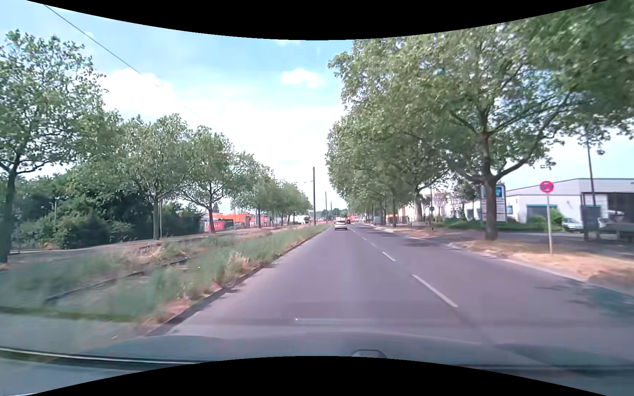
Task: Follow the waypoints while adhering to traffic rules and regulations
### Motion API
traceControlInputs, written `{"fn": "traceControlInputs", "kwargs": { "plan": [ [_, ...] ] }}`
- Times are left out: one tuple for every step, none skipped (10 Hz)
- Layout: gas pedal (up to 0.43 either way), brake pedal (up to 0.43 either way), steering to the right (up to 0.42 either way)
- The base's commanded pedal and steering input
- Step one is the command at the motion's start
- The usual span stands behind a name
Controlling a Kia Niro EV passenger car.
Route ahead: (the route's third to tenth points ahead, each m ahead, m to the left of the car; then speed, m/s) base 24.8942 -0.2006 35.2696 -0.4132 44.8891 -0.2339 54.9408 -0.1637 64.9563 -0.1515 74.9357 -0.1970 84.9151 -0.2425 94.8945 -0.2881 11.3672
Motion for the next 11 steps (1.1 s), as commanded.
{"fn": "traceControlInputs", "kwargs": {
  "plan": [
    [0.118,0.000,-0.005],
    [0.118,0.000,-0.005],
    [0.110,0.000,-0.005],
    [0.087,0.000,-0.005],
    [0.079,0.000,-0.005],
    [0.067,0.000,-0.005],
    [0.059,0.000,-0.005],
    [0.039,0.000,-0.005],
    [0.028,0.000,-0.005],
    [0.028,0.000,-0.004],
    [0.020,0.000,-0.004]
  ]
}}
